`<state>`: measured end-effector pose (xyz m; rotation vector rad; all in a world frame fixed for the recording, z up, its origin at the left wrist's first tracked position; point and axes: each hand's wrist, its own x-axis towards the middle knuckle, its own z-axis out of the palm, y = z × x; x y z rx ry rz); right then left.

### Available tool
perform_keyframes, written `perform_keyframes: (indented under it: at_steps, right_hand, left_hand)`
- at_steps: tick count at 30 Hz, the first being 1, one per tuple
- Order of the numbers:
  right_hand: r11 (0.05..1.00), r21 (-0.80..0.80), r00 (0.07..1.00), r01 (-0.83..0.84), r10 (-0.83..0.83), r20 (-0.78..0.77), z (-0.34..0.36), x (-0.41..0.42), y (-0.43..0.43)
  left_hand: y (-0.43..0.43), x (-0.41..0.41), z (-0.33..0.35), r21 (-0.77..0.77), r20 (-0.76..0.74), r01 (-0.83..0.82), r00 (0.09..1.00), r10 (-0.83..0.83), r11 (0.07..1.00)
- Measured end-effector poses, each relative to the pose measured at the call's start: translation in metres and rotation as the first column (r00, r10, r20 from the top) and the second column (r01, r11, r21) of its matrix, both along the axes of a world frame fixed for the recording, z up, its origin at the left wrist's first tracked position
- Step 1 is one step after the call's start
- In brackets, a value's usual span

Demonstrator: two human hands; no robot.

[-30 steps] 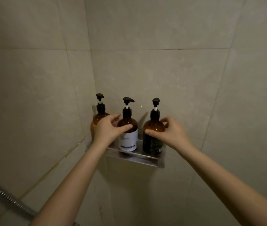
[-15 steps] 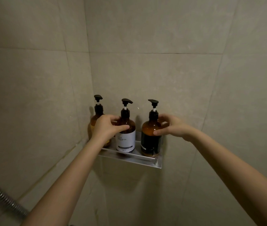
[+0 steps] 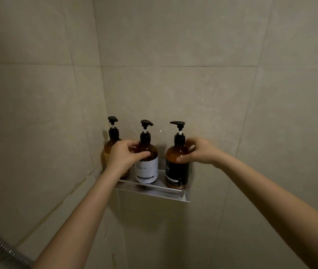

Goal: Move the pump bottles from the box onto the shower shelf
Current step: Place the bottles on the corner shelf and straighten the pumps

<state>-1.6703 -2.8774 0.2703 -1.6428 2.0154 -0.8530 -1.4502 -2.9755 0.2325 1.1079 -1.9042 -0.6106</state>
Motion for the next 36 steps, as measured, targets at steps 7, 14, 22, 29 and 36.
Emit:
perform_keyframes:
  at_steps: [7, 14, 22, 29, 36]
  right_hand:
    - [0.992, 0.048, 0.987, -0.120, 0.114, 0.109, 0.005, -0.011, 0.010]
    - [0.986, -0.130, 0.995, 0.101, -0.098, 0.024, -0.009, 0.008, 0.004]
    - [0.994, -0.033, 0.989, -0.102, 0.105, 0.105, 0.000, 0.003, 0.000]
    - [0.997, -0.064, 0.998, -0.031, 0.035, 0.056, 0.000, 0.005, -0.002]
    - [0.998, -0.063, 0.998, -0.027, 0.031, 0.059, 0.000, 0.011, -0.002]
  left_hand:
    - [-0.005, -0.003, 0.002, 0.033, 0.019, 0.029, 0.999, -0.029, 0.999]
    - [-0.003, -0.005, 0.002, -0.022, 0.013, -0.012, 1.000, 0.012, 1.000]
    - [-0.004, -0.003, 0.006, -0.020, 0.032, 0.041, 0.999, -0.041, 0.999]
    - [-0.003, -0.002, 0.003, -0.053, 0.052, 0.026, 0.998, -0.023, 0.998]
    - [-0.003, -0.001, 0.002, -0.032, 0.064, 0.048, 0.997, -0.046, 0.998]
